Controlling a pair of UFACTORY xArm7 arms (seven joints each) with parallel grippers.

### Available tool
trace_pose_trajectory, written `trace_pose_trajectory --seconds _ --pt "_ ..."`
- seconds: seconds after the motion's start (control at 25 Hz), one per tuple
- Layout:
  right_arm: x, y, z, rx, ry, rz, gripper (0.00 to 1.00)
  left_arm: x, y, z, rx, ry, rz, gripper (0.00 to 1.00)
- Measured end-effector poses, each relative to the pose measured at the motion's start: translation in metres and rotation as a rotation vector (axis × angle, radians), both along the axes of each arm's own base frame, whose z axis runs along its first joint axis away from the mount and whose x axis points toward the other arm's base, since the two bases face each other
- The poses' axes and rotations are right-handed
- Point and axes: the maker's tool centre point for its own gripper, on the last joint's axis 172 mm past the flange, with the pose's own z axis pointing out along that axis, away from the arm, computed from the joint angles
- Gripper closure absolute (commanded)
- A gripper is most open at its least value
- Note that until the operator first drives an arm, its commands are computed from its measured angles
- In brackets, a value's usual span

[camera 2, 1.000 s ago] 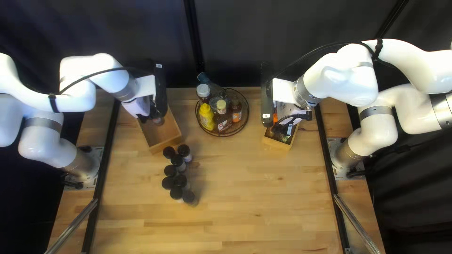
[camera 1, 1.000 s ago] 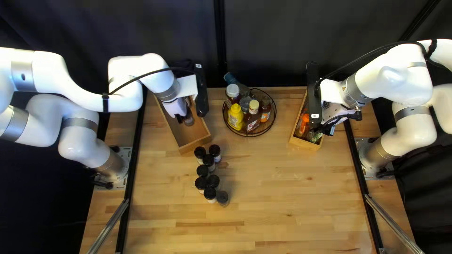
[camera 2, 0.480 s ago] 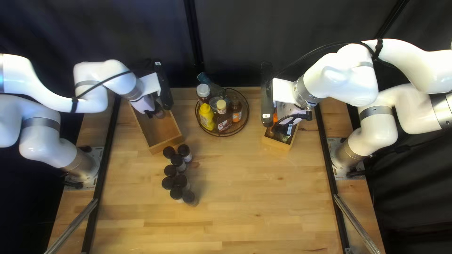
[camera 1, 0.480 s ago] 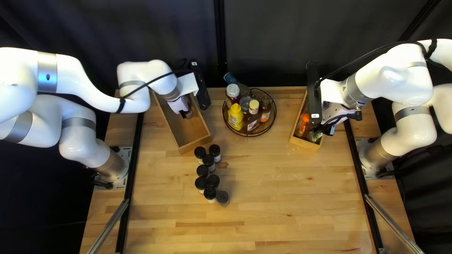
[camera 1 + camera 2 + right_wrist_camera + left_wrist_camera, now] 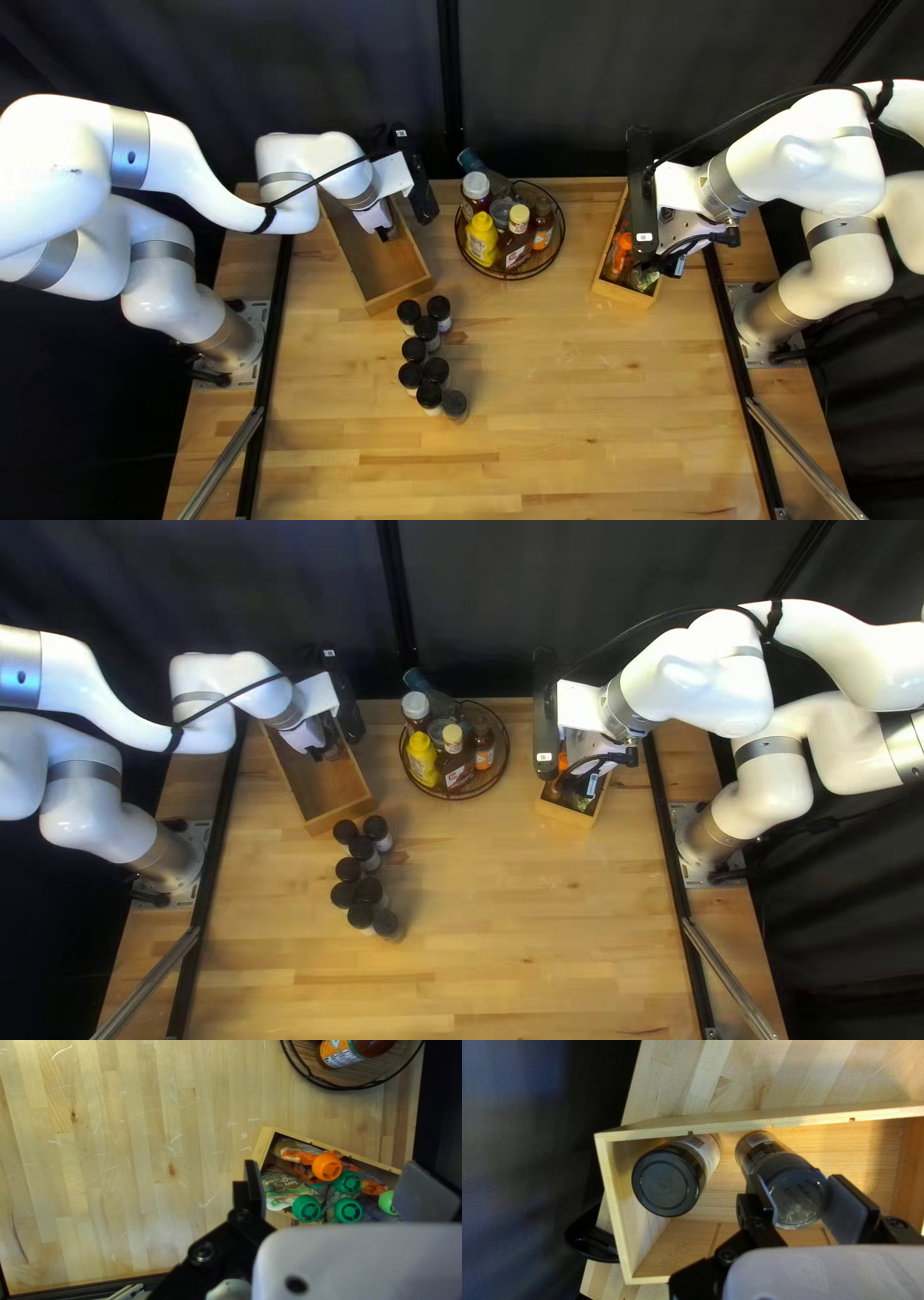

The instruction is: Separate condiments, baby food and spices and place it in 3 different racks/containers

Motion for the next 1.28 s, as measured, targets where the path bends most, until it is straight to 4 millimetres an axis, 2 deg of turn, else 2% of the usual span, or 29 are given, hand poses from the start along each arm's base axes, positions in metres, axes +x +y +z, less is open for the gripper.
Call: trace_pose_trajectory --seconds 0.04,0.28,0.4,0.52,0.68,0.96,1.16,1.28 --pt "0.0 0.0 0.0 0.0 0.0 0.0 0.0 0.0 0.001 -0.001 -0.001 0.0 0.002 0.24" --pt "0.0 0.0 0.0 0.0 0.0 0.0 0.0 -0.001 0.002 -0.003 -0.008 0.002 0.008 0.14" --pt "0.0 0.0 0.0 0.0 0.0 0.0 0.0 0.001 -0.002 0.002 -0.008 0.004 0.005 0.0" --pt "0.0 0.0 0.0 0.0 0.0 0.0 0.0 0.005 -0.015 0.012 -0.011 0.009 -0.008 0.0" --pt "0.0 0.0 0.0 0.0 0.0 0.0 0.0 0.017 -0.048 0.03 -0.041 0.008 -0.061 0.0" --pt "0.0 0.0 0.0 0.0 0.0 0.0 0.0 0.05 -0.127 0.055 -0.123 -0.024 -0.188 0.0" --pt "0.0 0.0 0.0 0.0 0.0 0.0 0.0 0.084 -0.165 0.061 -0.16 -0.034 -0.162 0.0" --pt "0.0 0.0 0.0 0.0 0.0 0.0 0.0 0.1 -0.178 0.055 -0.174 -0.029 -0.124 0.0"
